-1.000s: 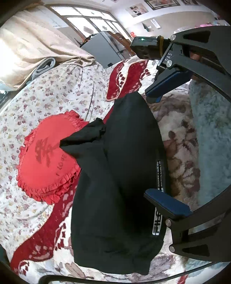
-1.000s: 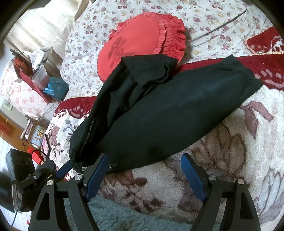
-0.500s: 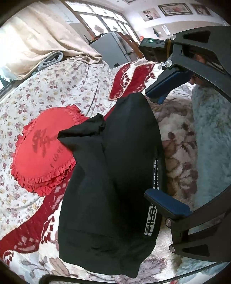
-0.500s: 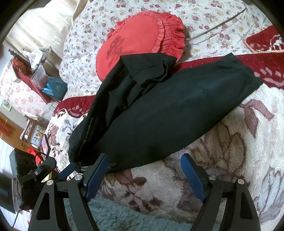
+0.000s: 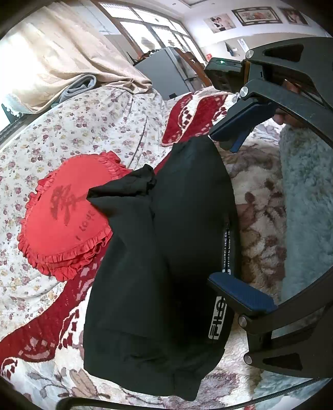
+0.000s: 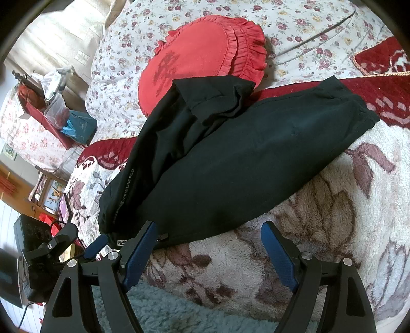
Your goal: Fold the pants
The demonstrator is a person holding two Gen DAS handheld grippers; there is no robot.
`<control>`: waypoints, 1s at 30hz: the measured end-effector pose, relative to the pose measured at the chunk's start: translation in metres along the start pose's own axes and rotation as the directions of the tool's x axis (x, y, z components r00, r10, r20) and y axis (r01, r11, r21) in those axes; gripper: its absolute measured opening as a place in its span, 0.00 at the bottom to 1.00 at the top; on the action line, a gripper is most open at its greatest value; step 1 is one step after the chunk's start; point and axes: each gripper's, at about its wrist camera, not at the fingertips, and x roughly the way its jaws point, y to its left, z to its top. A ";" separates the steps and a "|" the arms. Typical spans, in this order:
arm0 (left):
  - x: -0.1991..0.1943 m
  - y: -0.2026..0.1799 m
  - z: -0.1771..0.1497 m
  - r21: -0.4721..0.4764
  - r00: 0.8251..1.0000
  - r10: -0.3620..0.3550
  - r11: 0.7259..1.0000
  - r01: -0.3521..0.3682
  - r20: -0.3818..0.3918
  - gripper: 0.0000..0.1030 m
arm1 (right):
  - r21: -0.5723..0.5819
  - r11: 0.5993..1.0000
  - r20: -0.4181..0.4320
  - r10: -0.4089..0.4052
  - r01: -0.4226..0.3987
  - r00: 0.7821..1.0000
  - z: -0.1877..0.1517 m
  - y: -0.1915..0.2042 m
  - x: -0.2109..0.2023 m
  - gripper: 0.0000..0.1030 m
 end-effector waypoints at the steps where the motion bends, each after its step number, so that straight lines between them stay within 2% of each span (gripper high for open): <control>1: 0.000 0.001 0.000 -0.001 1.000 -0.002 1.000 0.002 -0.005 0.99 | 0.000 1.000 0.000 0.000 0.000 1.000 0.000 0.000 0.000 0.80; 24: 0.004 0.009 0.001 -0.056 1.000 -0.019 0.998 0.018 -0.021 0.99 | 0.002 1.000 -0.002 0.000 0.000 1.000 0.001 0.000 0.000 0.80; 27: 0.005 0.008 0.000 -0.042 1.000 0.025 0.999 -0.026 -0.016 0.99 | 0.003 1.000 -0.005 0.000 0.000 1.000 0.001 0.000 0.001 0.80; 30: 0.007 -0.001 -0.004 0.020 0.990 0.138 0.990 -0.138 0.001 0.99 | 0.004 1.000 -0.009 -0.003 0.003 1.000 -0.001 -0.001 0.001 0.80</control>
